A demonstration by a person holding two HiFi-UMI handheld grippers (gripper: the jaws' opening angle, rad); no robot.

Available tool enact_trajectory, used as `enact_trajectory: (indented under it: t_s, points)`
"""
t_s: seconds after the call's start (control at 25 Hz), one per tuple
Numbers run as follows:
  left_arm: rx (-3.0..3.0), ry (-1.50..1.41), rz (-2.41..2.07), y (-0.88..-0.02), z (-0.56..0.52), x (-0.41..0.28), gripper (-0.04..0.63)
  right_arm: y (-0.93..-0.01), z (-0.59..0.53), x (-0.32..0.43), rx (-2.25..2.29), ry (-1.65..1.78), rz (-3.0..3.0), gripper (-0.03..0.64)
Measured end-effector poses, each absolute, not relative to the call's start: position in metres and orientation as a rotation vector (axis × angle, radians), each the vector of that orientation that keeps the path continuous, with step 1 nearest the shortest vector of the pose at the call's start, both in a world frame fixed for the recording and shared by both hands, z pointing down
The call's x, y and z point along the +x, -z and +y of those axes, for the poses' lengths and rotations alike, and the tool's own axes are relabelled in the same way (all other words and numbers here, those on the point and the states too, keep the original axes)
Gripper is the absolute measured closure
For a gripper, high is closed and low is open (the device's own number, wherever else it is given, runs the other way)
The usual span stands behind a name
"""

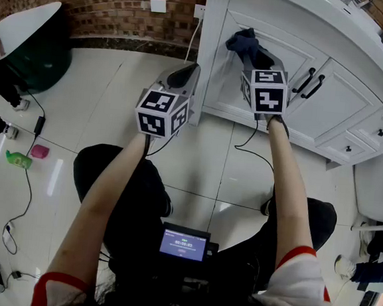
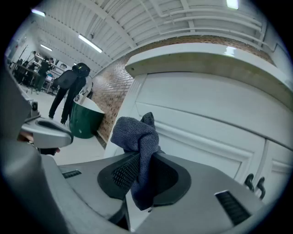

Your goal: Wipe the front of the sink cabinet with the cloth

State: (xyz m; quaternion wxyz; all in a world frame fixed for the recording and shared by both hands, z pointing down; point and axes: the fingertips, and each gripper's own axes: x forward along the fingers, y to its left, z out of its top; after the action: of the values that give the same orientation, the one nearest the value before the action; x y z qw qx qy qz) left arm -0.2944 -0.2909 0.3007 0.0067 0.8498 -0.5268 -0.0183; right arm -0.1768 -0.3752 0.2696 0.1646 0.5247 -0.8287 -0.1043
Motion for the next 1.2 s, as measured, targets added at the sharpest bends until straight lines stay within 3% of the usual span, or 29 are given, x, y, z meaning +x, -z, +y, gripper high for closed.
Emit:
enact_trajectory:
  t_s: [0.16,0.96,1.2]
  points:
    - [2.602,0.185,-1.627,-0.297,-0.283,-0.286,0.560,-0.301,-0.376,-0.180,1.464,0.262,-2.369,0.526]
    - [2.562,-0.016,-1.609,-0.389,-0.277,-0.250,0.560,-0.554,-0.376,-0.176,1.305,-0.099,-2.191,0.526]
    - [2.545,-0.059,-1.595,-0.406,-0.279,-0.252,0.560,-0.545,-0.372,-0.172,1.289,-0.090,-2.202,0.526]
